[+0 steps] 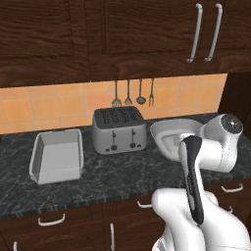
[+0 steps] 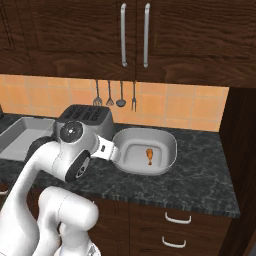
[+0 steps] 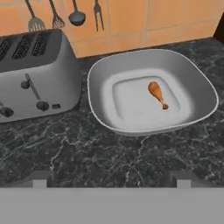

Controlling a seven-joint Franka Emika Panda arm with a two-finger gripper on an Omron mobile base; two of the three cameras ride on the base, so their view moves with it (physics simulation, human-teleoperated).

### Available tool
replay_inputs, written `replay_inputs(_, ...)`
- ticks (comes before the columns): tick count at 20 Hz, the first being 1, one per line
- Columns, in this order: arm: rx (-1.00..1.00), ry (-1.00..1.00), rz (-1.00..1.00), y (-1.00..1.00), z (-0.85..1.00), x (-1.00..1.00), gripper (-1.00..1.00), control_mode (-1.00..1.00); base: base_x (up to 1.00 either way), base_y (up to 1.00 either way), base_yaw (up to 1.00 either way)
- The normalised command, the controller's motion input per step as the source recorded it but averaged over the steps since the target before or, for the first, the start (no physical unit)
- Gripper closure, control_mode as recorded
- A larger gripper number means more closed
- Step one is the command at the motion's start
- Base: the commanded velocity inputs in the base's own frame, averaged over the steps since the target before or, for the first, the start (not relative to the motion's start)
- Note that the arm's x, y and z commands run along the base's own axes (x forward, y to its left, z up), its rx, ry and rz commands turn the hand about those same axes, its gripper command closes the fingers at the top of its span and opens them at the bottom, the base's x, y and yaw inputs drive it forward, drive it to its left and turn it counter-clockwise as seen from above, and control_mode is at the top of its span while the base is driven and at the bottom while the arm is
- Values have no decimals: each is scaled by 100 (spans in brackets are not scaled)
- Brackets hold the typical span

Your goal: Place one broccoli and one chicken drumstick in each tupperware on the nearby counter, to pack two identical lunches.

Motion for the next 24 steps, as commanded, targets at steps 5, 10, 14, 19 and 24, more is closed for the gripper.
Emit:
replay_inputs(5,-9,0,0,72,-17,-78,-100,-100,0,0,0)
replay_inputs(10,-16,0,-1,51,-29,-71,-100,100,-20,6,0)
replay_inputs(14,0,0,0,0,0,0,-100,100,-95,-37,-8)
replay_inputs(19,0,0,0,0,0,0,-100,100,-28,-100,-13)
replay_inputs(24,0,0,0,0,0,0,-100,100,0,-100,0)
